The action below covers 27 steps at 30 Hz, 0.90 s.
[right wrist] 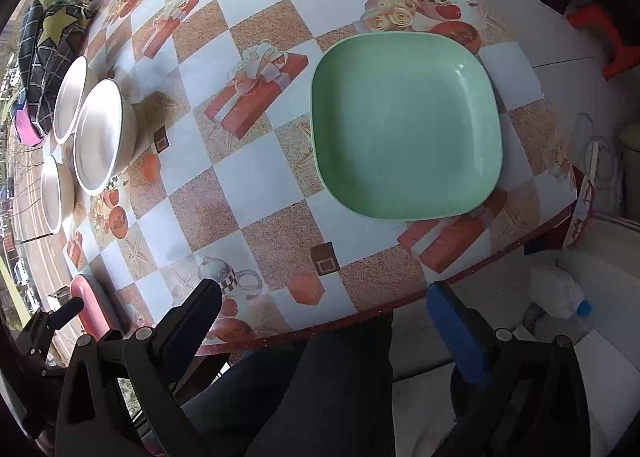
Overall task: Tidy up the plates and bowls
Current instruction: 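Move the right tool over to the mint green plate rim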
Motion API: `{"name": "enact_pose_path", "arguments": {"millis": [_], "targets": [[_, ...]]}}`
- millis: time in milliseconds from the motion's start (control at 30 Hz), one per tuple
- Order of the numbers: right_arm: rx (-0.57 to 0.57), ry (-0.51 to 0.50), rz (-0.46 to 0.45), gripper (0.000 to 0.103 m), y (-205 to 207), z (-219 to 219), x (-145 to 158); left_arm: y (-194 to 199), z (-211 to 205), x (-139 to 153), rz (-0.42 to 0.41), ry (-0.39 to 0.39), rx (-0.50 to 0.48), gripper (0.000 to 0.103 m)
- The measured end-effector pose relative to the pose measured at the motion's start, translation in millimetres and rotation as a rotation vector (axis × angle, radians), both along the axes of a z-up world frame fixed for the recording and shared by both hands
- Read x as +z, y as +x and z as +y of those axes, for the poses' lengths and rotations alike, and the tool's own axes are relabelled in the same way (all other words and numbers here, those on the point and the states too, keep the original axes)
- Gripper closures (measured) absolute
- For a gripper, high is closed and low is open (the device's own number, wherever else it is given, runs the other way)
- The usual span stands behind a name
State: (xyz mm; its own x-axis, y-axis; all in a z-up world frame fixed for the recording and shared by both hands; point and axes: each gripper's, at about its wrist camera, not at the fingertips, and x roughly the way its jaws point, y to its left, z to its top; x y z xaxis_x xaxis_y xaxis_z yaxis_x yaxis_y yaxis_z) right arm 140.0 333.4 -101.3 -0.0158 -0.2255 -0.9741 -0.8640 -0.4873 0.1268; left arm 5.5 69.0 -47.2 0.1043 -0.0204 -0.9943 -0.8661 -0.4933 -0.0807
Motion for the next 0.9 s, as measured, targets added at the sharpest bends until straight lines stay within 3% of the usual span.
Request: {"name": "enact_pose_path", "arguments": {"millis": [467, 900], "targets": [[-0.15, 0.015, -0.039, 0.0, 56, 45, -7, 14, 39, -5, -0.027, -0.024, -0.066, 0.016], [-0.241, 0.009, -0.097, 0.0, 103, 80, -28, 39, 130, -14, -0.069, -0.011, -0.136, 0.016]]}}
